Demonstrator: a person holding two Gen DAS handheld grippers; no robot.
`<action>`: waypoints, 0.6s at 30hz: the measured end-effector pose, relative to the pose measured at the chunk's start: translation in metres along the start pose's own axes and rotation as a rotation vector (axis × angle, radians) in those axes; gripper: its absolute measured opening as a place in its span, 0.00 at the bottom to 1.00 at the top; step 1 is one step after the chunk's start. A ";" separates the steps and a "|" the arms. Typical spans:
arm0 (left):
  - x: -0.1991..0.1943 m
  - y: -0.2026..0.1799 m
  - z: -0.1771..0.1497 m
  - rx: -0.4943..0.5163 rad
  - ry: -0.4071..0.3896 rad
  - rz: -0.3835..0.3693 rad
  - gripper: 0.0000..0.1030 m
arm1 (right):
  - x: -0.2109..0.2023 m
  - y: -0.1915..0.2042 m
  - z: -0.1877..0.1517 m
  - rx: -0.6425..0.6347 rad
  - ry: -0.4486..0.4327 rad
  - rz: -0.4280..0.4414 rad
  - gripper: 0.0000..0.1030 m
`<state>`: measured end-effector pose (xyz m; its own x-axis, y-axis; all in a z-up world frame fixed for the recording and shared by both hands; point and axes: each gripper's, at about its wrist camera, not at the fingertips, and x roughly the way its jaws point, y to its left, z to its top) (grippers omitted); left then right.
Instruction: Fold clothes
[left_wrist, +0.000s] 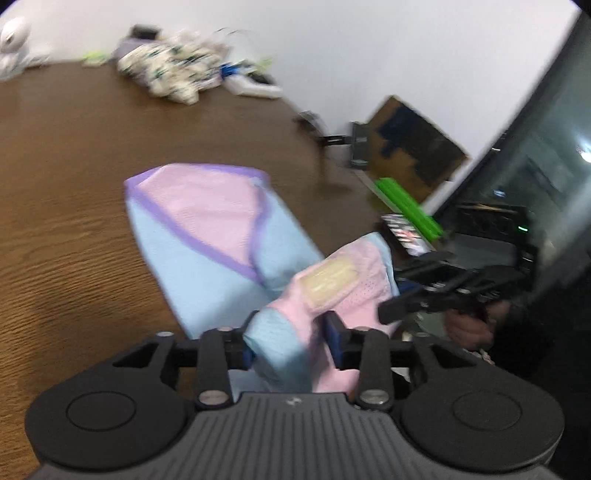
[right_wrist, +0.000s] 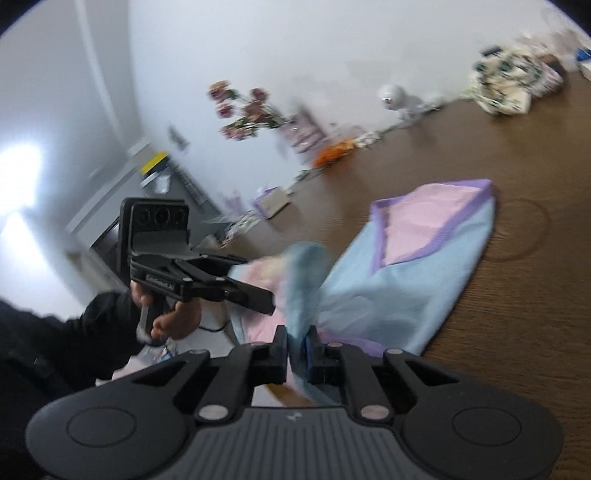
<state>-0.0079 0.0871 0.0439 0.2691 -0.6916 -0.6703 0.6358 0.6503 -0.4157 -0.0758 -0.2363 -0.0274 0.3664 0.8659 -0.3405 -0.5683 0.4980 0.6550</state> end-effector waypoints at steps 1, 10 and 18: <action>0.004 0.004 0.003 -0.021 0.001 0.026 0.46 | 0.001 -0.001 0.000 0.013 -0.006 -0.007 0.08; -0.014 0.026 0.004 -0.143 -0.007 0.014 0.77 | 0.008 -0.015 0.001 0.127 -0.059 -0.069 0.18; -0.003 0.017 -0.012 -0.078 0.050 -0.039 0.37 | 0.021 -0.013 0.004 0.145 -0.069 -0.096 0.05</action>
<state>-0.0066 0.1040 0.0310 0.2070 -0.7017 -0.6817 0.5861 0.6469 -0.4879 -0.0579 -0.2249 -0.0407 0.4662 0.8069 -0.3627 -0.4178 0.5622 0.7137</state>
